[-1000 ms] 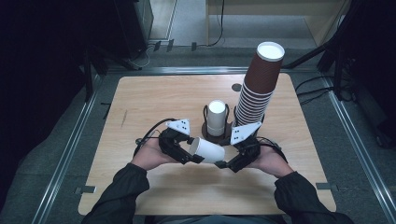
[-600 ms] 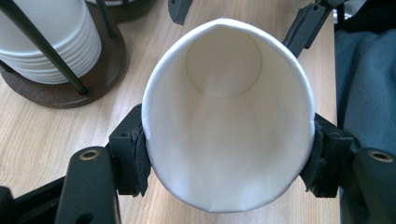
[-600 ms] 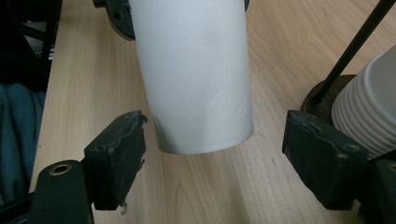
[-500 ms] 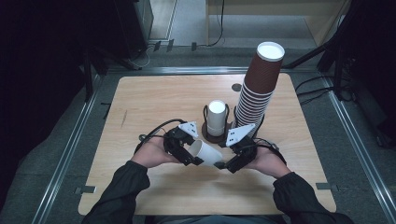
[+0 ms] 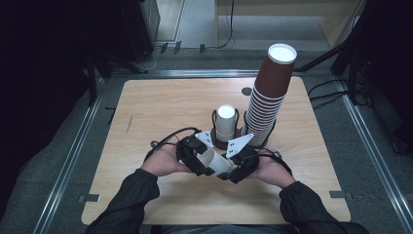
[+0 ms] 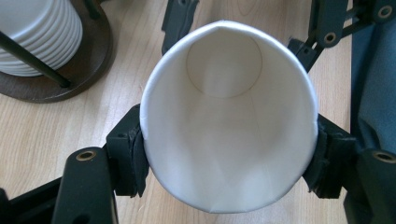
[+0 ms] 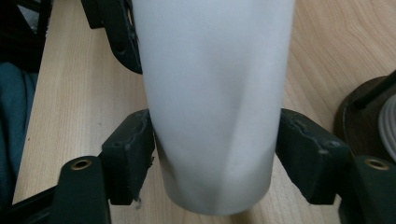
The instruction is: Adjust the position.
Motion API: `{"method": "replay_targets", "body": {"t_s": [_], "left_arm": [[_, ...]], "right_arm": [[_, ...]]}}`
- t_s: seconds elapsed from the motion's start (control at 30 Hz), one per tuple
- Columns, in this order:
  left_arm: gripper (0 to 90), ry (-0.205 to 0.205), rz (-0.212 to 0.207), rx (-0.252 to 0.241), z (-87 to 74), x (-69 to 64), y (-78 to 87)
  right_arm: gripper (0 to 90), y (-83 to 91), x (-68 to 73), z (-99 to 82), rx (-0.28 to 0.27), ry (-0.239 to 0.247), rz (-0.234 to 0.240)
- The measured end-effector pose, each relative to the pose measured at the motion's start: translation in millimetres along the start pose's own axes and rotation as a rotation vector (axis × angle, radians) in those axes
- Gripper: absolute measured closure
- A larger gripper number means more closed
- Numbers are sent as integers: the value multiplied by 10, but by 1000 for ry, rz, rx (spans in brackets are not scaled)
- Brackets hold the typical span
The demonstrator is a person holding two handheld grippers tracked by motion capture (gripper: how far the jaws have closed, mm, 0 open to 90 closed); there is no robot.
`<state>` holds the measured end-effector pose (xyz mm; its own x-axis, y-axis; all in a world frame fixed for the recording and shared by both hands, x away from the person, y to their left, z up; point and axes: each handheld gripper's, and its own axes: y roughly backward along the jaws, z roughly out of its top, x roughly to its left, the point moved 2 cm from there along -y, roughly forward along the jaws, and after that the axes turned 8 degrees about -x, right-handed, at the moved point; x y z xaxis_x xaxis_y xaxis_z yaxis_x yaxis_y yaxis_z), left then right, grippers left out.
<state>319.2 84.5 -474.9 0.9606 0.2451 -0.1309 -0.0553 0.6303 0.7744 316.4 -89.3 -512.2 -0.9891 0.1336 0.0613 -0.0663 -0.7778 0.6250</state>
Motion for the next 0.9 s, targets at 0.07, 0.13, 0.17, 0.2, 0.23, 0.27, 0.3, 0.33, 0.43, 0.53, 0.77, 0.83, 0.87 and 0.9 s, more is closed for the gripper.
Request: {"method": "replay_targets", "body": {"t_s": [0.07,0.13,0.17,0.2,0.23,0.27,0.3,0.33,0.43,0.53,0.77,0.83,0.87,0.9], "left_arm": [[289,1,3,2,2,-3,-8],[287,-3,5,-1,2,-6,-8],[285,-5,6,-5,0,-6,-8],[282,-9,3,-6,0,-5,-4],[277,-8,1,-14,-3,-13,-3],[275,-17,3,-21,-6,-11,0],[270,-17,1,-24,-8,-11,3],[262,-21,2,-28,-9,-10,8],[237,-20,7,-47,-9,-10,19],[182,-6,19,-73,-14,6,43],[125,25,21,-130,-56,33,133],[120,34,20,-147,-70,46,157],[119,41,21,-162,-78,50,165],[119,46,22,-172,-88,57,180]], "right_arm": [[334,-15,8,-1,4,12,6],[343,-25,17,-4,7,14,6],[345,-30,17,-5,8,19,8],[349,-31,18,-5,9,19,9],[350,-30,20,-4,9,19,12],[352,-29,24,-4,7,22,16],[353,-25,25,-4,5,25,15],[353,-20,26,-2,2,25,15],[353,-2,26,1,-2,22,14],[354,26,11,1,-15,20,13],[354,126,-27,-2,-44,-1,-7],[354,162,-38,-2,-59,-7,-10],[354,181,-47,-1,-68,-9,-11],[354,202,-51,0,-75,-13,-17]]}}
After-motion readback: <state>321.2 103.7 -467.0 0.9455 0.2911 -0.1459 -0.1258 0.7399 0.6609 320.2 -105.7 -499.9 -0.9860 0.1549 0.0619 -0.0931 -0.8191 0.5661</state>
